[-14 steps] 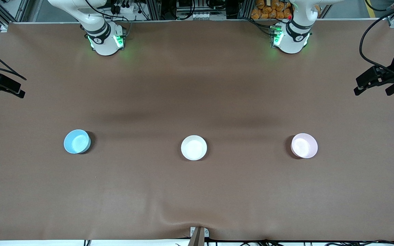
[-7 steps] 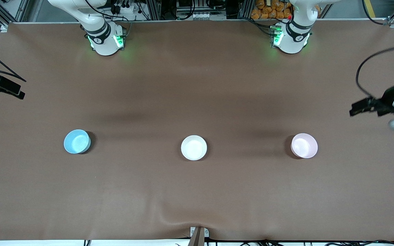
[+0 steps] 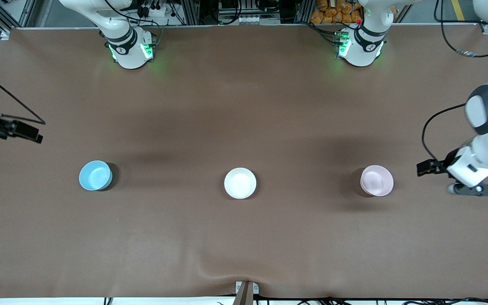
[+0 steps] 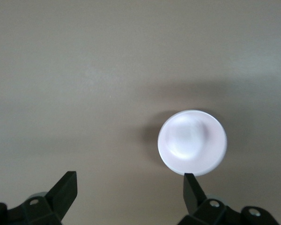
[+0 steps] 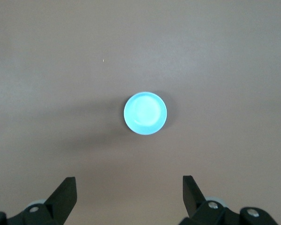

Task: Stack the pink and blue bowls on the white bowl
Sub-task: 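Move the right gripper to the blue bowl while the left gripper reaches pink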

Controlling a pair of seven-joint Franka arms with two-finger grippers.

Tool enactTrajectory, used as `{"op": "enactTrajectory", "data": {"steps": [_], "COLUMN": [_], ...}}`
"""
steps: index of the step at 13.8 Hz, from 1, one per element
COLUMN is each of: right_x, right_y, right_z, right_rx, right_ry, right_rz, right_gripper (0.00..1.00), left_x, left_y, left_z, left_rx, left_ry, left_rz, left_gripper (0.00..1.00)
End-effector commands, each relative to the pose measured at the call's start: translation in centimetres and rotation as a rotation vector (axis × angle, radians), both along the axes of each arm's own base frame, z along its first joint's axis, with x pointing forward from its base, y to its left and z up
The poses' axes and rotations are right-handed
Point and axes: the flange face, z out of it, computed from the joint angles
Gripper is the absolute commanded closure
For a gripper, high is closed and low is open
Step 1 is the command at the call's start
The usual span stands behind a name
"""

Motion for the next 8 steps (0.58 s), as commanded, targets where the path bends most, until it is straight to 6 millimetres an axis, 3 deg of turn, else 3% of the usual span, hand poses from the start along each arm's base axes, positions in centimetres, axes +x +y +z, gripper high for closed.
{"op": "enactTrajectory", "data": {"steps": [1,3,6,8], "right_x": [2.6,5.1,5.8,5.8], "right_y": [1.0,1.8,0.9,0.9], "right_z": [-3.0,-7.5,-8.3,-10.4], "right_rx": [0.001,-0.012,-0.01,-0.018], "right_ry": [0.002,-0.006,-0.036,0.01], "right_rz": [0.004,0.019,0.013,0.017], "right_gripper": [0.0,0.0,0.0,0.0], "left_x": [-0.9,-0.6,-0.3,-0.2], "left_y": [0.4,0.0,-1.8,-2.5], "left_z": [-4.3,-7.1,-10.5,-11.7], "left_rx": [0.001,-0.007,-0.046,-0.053], "left_ry": [-0.021,-0.025,-0.023,-0.023], "left_rz": [-0.028,-0.032,-0.027,-0.013], "left_gripper": [0.0,0.0,0.24,0.34]}}
